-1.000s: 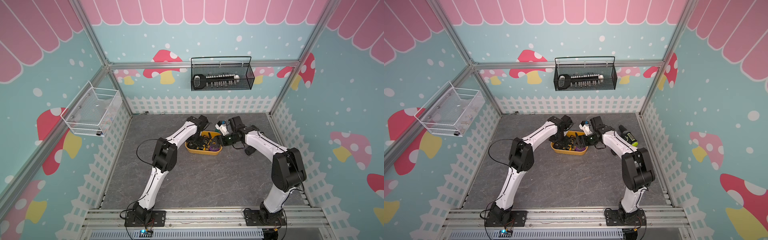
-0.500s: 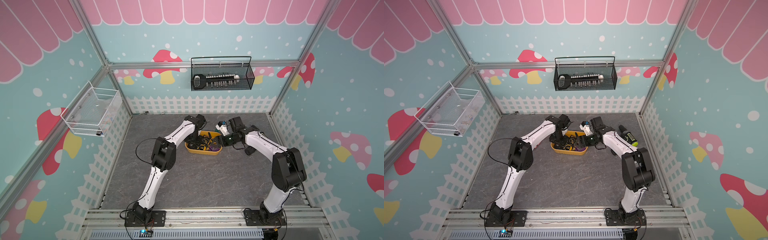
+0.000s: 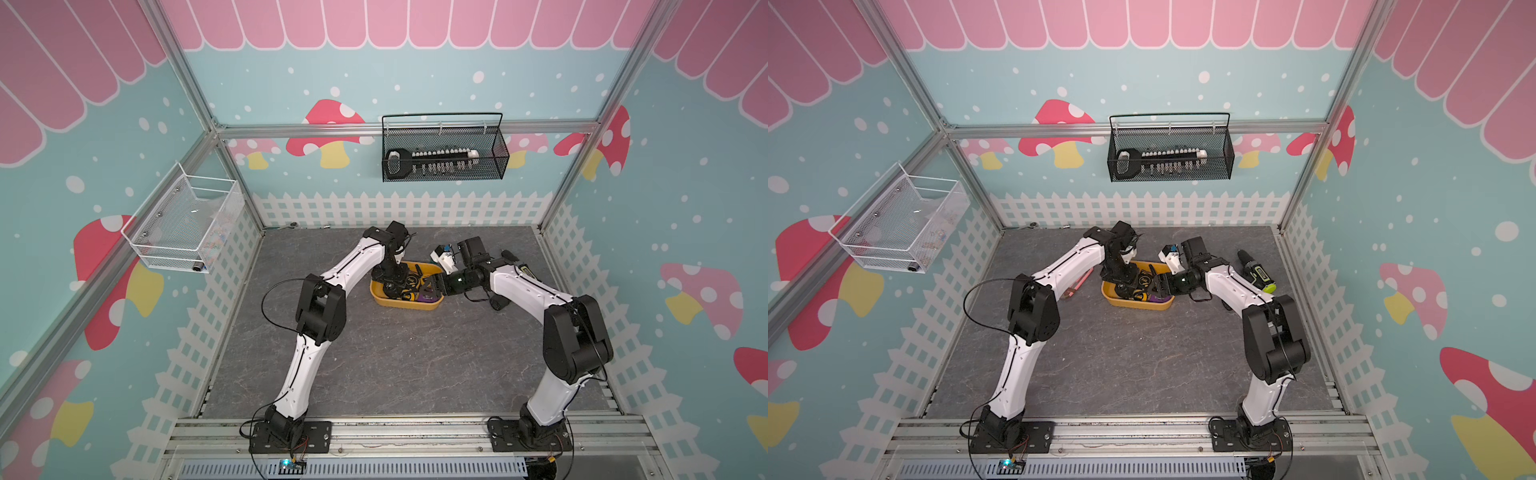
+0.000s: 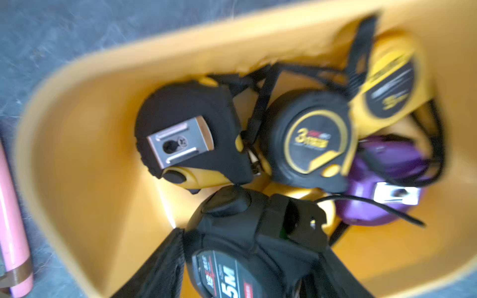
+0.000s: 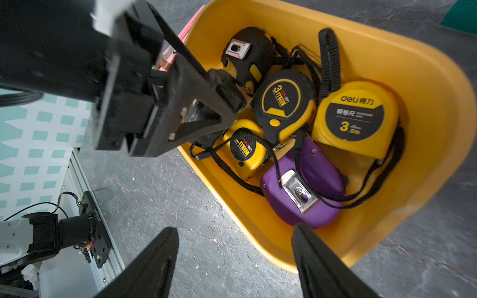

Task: Take the tape measure out of the storage box
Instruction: Pick up the tape measure from the storage box.

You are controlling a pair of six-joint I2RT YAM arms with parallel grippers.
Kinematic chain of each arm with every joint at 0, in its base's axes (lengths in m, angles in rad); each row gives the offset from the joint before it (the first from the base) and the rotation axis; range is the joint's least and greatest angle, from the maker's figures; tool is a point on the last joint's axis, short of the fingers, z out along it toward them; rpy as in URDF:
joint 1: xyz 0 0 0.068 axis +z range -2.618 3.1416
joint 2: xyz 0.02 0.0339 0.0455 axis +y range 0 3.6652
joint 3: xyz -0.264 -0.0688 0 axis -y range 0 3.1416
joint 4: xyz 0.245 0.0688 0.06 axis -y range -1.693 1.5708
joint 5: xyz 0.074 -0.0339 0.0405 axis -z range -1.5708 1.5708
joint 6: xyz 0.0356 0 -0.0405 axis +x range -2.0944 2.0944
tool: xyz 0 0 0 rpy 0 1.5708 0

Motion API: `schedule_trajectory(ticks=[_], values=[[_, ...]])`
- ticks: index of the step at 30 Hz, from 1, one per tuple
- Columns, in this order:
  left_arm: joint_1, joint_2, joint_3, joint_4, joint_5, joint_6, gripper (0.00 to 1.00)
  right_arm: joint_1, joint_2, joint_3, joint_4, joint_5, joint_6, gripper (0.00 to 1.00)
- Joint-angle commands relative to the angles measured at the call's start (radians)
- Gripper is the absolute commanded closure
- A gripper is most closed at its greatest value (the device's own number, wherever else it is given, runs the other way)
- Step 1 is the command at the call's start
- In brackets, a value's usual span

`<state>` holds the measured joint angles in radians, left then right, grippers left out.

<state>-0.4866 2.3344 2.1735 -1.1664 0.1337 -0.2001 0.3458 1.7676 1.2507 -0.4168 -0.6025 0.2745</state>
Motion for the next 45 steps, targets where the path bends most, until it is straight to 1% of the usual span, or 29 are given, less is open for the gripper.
schedule_trajectory(ticks=[1,3,9,15,19,22,25,31,34,36,39,41,43,45], values=[[0.035,-0.086,-0.028,0.111,0.123,-0.1,0.81,-0.006,-0.039,-0.063,0.131,-0.065,0.05,0.24],[0.046,-0.1,-0.056,0.147,0.178,-0.145,0.81,-0.006,-0.053,-0.119,0.242,-0.081,0.096,0.24],[0.049,-0.147,-0.133,0.246,0.275,-0.275,0.81,0.01,-0.077,-0.289,0.629,-0.108,0.246,0.24],[0.042,-0.189,-0.213,0.331,0.342,-0.39,0.82,0.048,-0.063,-0.302,0.793,-0.06,0.258,0.24],[0.033,-0.208,-0.235,0.344,0.341,-0.409,0.81,0.062,-0.021,-0.247,0.79,-0.026,0.241,0.24],[0.032,-0.21,-0.242,0.349,0.342,-0.421,0.81,0.065,0.016,-0.2,0.775,-0.032,0.245,0.26],[0.031,-0.218,-0.245,0.353,0.345,-0.43,0.82,0.072,0.035,-0.174,0.756,-0.012,0.242,0.28],[0.028,-0.232,-0.242,0.356,0.357,-0.436,0.81,0.084,0.078,-0.119,0.741,0.018,0.253,0.34],[0.028,-0.237,-0.238,0.358,0.357,-0.441,0.81,0.092,0.099,-0.077,0.687,0.039,0.25,0.39],[0.028,-0.241,-0.233,0.359,0.356,-0.443,0.81,0.097,0.112,-0.052,0.649,0.043,0.246,0.4],[0.028,-0.244,-0.228,0.359,0.354,-0.446,0.8,0.101,0.119,-0.04,0.623,0.054,0.247,0.46],[0.028,-0.246,-0.226,0.362,0.355,-0.448,0.8,0.101,0.125,-0.036,0.621,0.051,0.259,0.56],[0.028,-0.246,-0.227,0.365,0.356,-0.448,0.79,0.102,0.127,-0.035,0.619,0.049,0.271,0.62],[0.027,-0.246,-0.227,0.368,0.364,-0.449,0.79,0.102,0.127,-0.042,0.63,0.052,0.288,0.71]])
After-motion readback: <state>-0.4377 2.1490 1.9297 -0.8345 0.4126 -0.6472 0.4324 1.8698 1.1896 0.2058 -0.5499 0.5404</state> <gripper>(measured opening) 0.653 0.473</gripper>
